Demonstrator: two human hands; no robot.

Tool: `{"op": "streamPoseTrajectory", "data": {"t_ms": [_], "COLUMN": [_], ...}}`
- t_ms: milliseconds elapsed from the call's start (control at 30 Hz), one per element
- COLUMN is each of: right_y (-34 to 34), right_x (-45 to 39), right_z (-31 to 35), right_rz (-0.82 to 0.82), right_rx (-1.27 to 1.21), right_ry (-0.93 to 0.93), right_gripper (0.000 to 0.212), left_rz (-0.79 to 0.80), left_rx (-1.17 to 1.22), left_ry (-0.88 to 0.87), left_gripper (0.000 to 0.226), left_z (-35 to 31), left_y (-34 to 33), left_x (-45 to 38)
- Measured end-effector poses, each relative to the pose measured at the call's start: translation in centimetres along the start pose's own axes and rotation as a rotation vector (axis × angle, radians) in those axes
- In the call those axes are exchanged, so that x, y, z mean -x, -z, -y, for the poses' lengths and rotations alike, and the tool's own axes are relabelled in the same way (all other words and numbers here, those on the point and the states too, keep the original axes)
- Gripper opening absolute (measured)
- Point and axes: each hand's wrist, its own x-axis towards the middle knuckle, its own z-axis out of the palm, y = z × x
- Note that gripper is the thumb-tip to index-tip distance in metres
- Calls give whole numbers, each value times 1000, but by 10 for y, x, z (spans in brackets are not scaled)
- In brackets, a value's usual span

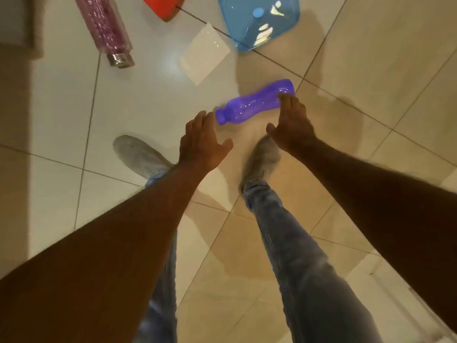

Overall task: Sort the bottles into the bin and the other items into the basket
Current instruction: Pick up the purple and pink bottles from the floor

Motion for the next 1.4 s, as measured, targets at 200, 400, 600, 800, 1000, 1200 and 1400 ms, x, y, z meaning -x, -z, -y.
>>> {"op": "streamPoseTrajectory", "data": {"t_ms": [200,400,600,800,1000,1200,1400], "right_y": [-45,-76,-80,-64,-52,-64,-67], "right_x": [-69,-115,-134,-115,-67,-6,24], "right_z": [-16,-40,-56,-48,3,96,178], "right_rz": [-33,-13,-13,11,256,431,611], "right_rx": [221,480,652,621,195,-250,-644], "right_ry": [86,158,238,264,126,36,139], "right_gripper": [85,94,87,79,83,84,65], "left_rz": [15,-21,25,63,-144,-403,-582], "left_rx": [41,5,25,266,610,1277,1548], "left_ry": [-16,-90,-75,-17,145,519,543], "left_gripper": [85,88,86,80,105,100,50], "left_z": [23,35,50,59,79,97,90], "left_y": [-55,-108,-129,-114,-57,17,57], "left_x": [-82,-124,-141,-125,-76,-18,33]}}
